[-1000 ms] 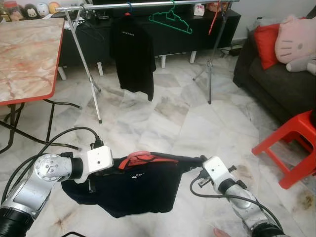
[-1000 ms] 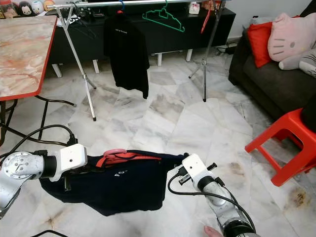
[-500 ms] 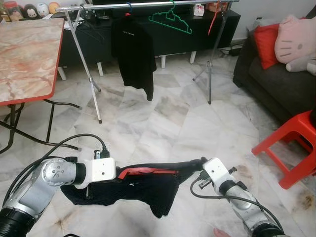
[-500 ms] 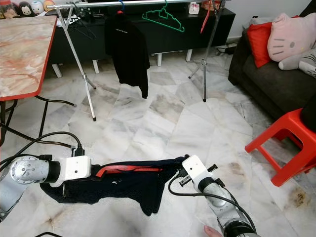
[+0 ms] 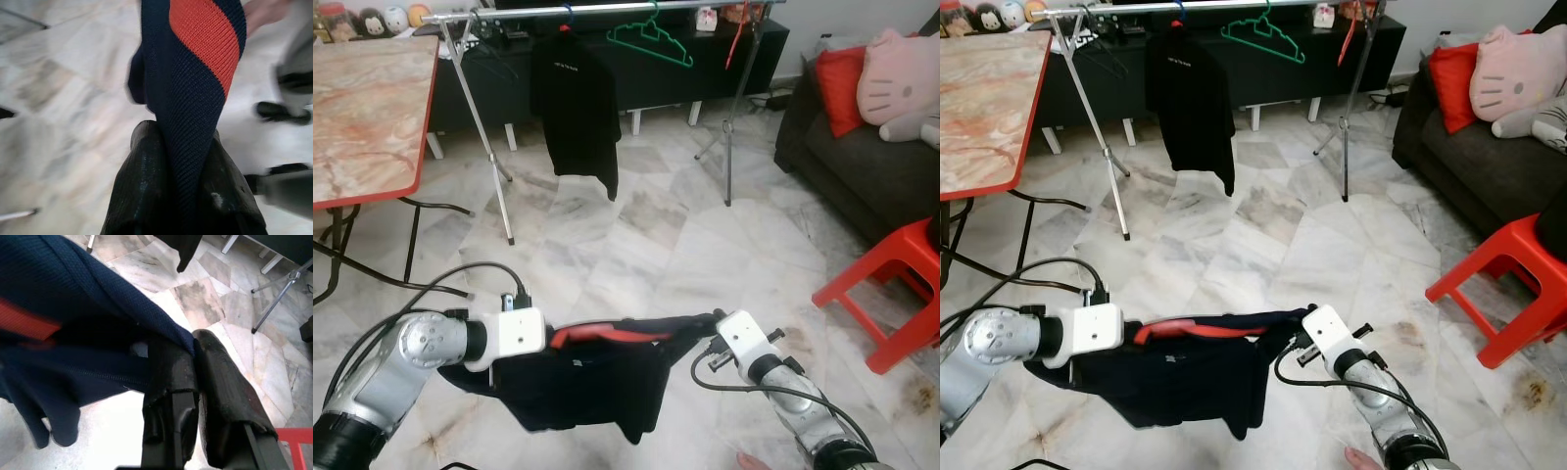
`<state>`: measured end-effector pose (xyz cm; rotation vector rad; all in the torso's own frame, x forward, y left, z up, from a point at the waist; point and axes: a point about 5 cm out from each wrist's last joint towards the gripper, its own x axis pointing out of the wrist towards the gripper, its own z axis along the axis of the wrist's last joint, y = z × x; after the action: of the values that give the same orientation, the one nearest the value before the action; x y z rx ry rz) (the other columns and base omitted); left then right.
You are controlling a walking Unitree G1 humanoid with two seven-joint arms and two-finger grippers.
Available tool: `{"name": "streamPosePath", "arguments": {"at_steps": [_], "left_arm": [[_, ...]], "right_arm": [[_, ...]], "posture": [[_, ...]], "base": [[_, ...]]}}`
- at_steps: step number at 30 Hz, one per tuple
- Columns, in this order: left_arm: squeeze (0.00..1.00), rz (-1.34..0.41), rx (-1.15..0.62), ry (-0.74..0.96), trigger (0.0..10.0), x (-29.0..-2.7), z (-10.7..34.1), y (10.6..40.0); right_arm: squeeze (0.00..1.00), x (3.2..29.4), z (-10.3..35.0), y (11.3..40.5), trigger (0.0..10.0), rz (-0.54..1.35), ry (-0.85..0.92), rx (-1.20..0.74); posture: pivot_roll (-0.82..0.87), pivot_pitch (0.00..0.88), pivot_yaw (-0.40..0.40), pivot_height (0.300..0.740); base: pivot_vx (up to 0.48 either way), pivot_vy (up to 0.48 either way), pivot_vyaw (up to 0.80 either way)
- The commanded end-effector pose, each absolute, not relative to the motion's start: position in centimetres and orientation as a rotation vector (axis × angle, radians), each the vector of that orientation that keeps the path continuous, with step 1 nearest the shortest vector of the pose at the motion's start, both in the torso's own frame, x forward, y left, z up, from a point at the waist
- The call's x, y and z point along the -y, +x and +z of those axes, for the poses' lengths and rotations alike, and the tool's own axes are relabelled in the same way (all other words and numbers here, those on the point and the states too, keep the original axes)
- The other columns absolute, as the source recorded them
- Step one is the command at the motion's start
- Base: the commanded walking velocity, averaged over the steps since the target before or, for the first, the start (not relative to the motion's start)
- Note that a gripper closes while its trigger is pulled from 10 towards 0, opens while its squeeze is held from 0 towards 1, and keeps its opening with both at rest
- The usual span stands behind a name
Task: Hang hanger
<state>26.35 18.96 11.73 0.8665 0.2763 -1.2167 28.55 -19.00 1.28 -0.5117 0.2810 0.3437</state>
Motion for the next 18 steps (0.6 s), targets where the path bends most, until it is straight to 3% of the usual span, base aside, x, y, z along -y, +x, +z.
{"name": "streamPosePath", "arguments": {"at_steps": [1, 9, 15, 18], "left_arm": [[0.00, -1.223, -0.257, 0.845, 10.0, -19.4, 12.9, 26.3], [0.00, -1.318, -0.252, 0.710, 10.0, -19.1, 13.8, 25.0], [0.00, -1.433, -0.408, 0.715, 10.0, -19.7, 13.0, 23.2], [0.00, -1.364, -0.353, 0.696, 10.0, -19.5, 13.0, 23.9]], "right_arm": [[0.00, 20.5, 1.2, 28.5, 0.0, 0.283, -0.526, -0.313], [0.00, 21.0, 1.1, 28.5, 0.0, 0.251, -0.541, -0.337], [0.00, 21.6, 1.2, 28.6, 0.0, 0.203, -0.533, -0.345], [0.00, 21.7, 1.3, 28.7, 0.0, 0.203, -0.539, -0.350]], "posture": [[-0.01, 0.060, -0.062, 0.740], [-0.01, 0.068, -0.065, 0.740], [-0.01, 0.070, -0.064, 0.740], [-0.01, 0.071, -0.065, 0.740]], "base": [[0.000, 0.000, 0.00], [0.000, 0.000, 0.00], [0.000, 0.000, 0.00], [0.000, 0.000, 0.00]]}}
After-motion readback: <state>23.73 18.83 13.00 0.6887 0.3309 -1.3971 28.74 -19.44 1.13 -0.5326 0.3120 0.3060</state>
